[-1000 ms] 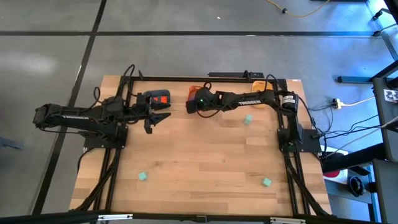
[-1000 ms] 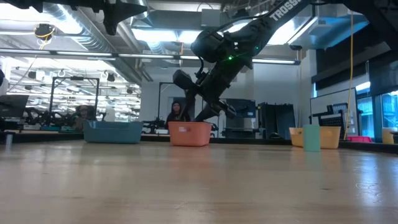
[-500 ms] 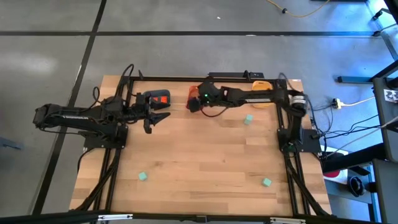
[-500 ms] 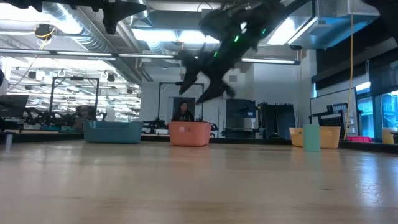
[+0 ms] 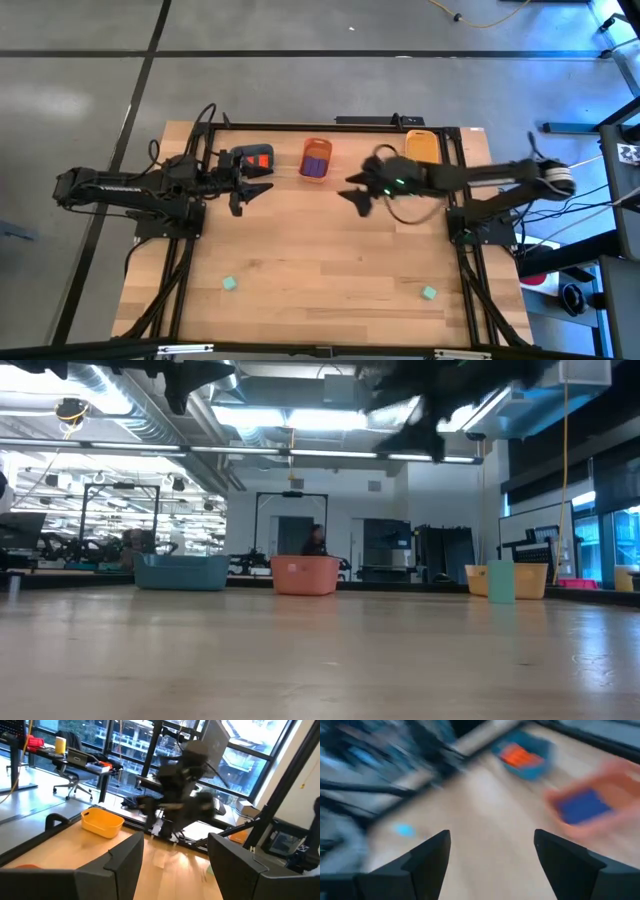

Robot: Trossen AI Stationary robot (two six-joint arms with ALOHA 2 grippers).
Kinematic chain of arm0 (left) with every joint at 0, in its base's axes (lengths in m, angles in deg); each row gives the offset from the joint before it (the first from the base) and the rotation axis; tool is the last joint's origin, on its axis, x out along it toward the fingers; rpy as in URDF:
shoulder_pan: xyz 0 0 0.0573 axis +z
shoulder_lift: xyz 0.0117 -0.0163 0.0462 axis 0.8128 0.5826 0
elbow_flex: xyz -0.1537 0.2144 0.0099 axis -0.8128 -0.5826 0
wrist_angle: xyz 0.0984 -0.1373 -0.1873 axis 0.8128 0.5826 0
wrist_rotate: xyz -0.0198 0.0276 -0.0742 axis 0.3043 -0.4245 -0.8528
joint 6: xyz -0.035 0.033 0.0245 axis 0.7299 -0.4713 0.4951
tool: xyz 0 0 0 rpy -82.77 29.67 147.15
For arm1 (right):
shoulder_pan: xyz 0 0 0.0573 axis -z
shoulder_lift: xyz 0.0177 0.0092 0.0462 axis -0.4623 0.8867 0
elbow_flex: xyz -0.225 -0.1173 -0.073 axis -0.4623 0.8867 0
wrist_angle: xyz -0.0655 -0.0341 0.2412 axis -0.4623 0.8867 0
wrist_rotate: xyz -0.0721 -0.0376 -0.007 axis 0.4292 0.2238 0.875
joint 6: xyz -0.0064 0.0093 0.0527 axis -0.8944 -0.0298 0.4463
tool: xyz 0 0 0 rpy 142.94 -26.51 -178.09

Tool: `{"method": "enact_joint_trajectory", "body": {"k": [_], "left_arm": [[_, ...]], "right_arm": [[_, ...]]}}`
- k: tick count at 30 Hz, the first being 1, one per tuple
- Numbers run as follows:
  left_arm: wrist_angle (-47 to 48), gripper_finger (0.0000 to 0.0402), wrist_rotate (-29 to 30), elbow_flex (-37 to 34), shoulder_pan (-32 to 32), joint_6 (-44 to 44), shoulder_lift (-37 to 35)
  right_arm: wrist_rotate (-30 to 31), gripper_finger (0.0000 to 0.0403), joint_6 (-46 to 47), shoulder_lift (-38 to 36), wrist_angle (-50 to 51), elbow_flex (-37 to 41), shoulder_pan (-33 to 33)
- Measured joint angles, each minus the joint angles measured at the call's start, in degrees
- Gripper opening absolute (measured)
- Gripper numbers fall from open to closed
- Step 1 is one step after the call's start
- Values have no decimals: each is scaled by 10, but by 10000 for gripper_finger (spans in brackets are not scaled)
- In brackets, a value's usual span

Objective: Sort & place blocks by color
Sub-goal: Put the top right blue block into the yellow bin

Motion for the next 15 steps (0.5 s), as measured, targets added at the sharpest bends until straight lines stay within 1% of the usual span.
{"method": "enact_joint_trajectory", "body": {"k": [3, 7, 11, 15], "left_arm": [[0, 211, -1, 0, 0, -1, 0], [0, 211, -2, 0, 0, 0, 0], [0, 211, -2, 0, 0, 0, 0], [0, 211, -2, 0, 0, -1, 0]], "right_arm": [[-8, 291, 5, -61, -118, 61, -35], [-7, 291, -57, -100, -222, 103, -65], [-7, 291, -92, -112, -241, 104, -77], [-6, 291, -96, -111, -240, 104, -81]]}}
